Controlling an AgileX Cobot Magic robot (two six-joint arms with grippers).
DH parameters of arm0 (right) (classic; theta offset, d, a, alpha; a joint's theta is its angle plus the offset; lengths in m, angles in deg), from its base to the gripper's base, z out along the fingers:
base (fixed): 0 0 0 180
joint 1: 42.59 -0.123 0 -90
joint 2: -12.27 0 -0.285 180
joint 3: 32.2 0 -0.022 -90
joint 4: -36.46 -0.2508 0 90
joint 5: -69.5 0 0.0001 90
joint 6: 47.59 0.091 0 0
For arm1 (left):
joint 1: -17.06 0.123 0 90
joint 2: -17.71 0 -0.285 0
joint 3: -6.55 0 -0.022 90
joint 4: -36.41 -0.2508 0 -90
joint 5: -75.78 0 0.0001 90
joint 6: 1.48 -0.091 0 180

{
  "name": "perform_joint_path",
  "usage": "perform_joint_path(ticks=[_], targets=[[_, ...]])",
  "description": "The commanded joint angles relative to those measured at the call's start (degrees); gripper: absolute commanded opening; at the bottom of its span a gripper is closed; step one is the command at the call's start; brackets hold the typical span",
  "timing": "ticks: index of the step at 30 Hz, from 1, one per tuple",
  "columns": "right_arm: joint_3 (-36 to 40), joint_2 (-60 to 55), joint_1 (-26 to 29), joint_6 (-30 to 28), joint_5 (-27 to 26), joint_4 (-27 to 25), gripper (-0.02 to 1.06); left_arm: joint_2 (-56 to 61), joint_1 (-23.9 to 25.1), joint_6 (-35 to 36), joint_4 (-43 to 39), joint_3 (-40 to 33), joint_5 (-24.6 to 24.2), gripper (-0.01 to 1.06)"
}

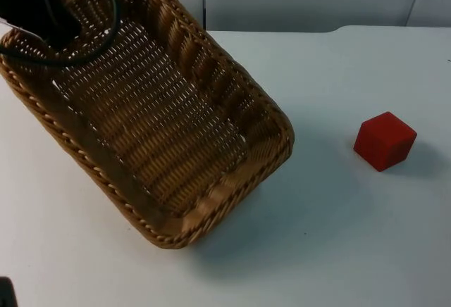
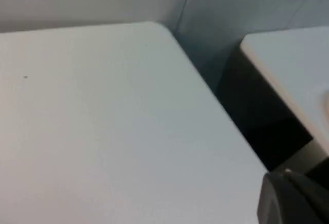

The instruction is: Pick up the basket with the left hand and place the cube into the basket with the right hand.

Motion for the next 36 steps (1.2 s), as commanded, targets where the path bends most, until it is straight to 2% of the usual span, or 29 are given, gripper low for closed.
perform_joint_path(ticks=[1,4,10,19,24,25,27,28,29,33,36], targets=[[-0.53,-2.45,0.19,0.55,-0.73,-2.79,0.00,0.61,0.13,-2.29,-0.57,0.45,0.94,0.00],[-0.53,-6.55,0.19,0.55,-1.26,-5.82,0.00,0.61,0.13,-2.29,-0.57,0.45,0.94,0.00],[-0.53,-8.73,0.19,0.45,-3.08,-8.14,0.00,0.61,0.13,-2.29,-0.57,0.45,0.94,0.00],[-0.53,-8.73,0.19,0.32,-6.96,-8.17,0.00,0.61,0.13,-2.29,-0.68,0.45,0.94,0.00],[-0.53,-8.73,0.19,0.44,-7.21,-8.27,0.00,0.61,0.13,-2.29,-0.68,0.45,0.94,0.00],[-0.53,-8.73,0.19,0.44,-7.21,-8.27,0.00,0.61,0.13,-1.40,-0.10,0.45,0.82,0.00],[-0.53,-8.78,0.19,0.44,-7.34,-8.27,0.00,0.61,0.13,8.78,5.72,0.24,-1.16,0.00],[-0.53,-8.78,0.19,0.44,-7.34,-8.27,0.00,0.61,0.13,8.78,5.72,0.24,-1.16,0.00],[-0.53,-9.12,0.19,0.16,-7.61,-8.27,0.00,0.61,0.13,15.01,9.44,0.24,-2.82,0.00],[-0.53,-11.51,0.19,-2.48,-10.06,-8.86,0.00,0.61,0.13,16.45,12.01,0.24,-2.94,0.00],[-0.53,-16.41,0.19,-12.29,-14.64,-14.53,0.00,0.61,0.13,21.65,14.82,0.24,-5.66,0.00]])
